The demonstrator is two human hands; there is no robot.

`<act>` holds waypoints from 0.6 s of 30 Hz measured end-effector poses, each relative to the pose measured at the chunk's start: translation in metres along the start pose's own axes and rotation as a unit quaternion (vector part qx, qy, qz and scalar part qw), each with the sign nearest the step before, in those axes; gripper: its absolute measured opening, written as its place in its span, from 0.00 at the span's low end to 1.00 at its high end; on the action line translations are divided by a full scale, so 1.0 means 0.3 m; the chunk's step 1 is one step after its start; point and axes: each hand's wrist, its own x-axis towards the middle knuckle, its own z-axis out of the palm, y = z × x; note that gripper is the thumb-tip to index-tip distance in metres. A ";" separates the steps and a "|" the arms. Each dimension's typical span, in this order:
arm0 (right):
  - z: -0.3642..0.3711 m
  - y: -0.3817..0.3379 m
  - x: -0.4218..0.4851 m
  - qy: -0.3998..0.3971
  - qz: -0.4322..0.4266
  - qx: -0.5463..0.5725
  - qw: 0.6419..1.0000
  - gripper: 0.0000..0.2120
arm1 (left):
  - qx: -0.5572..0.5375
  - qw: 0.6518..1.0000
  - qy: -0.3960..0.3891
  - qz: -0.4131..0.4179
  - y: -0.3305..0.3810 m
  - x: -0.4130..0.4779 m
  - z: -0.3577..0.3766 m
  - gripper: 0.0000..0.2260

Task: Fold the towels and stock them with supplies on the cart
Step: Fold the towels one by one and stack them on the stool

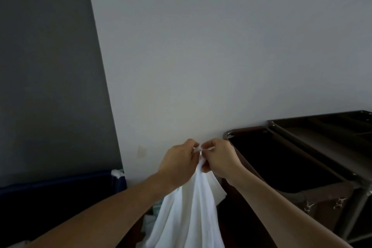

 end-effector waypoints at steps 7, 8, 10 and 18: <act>-0.013 -0.019 -0.026 -0.051 0.053 0.106 0.992 0.12 | 0.081 0.993 -0.048 0.077 0.001 -0.050 0.033 0.14; -0.015 -0.018 -0.029 -0.058 0.055 0.102 0.991 0.15 | 0.081 0.992 -0.044 0.087 -0.004 -0.054 0.035 0.14; -0.021 -0.013 -0.041 -0.079 0.046 0.095 0.991 0.23 | 0.077 0.991 -0.034 0.108 -0.016 -0.055 0.034 0.14; -0.049 0.009 -0.055 -0.162 -0.058 0.028 0.985 0.28 | 0.015 0.990 -0.062 0.126 -0.074 -0.029 -0.042 0.11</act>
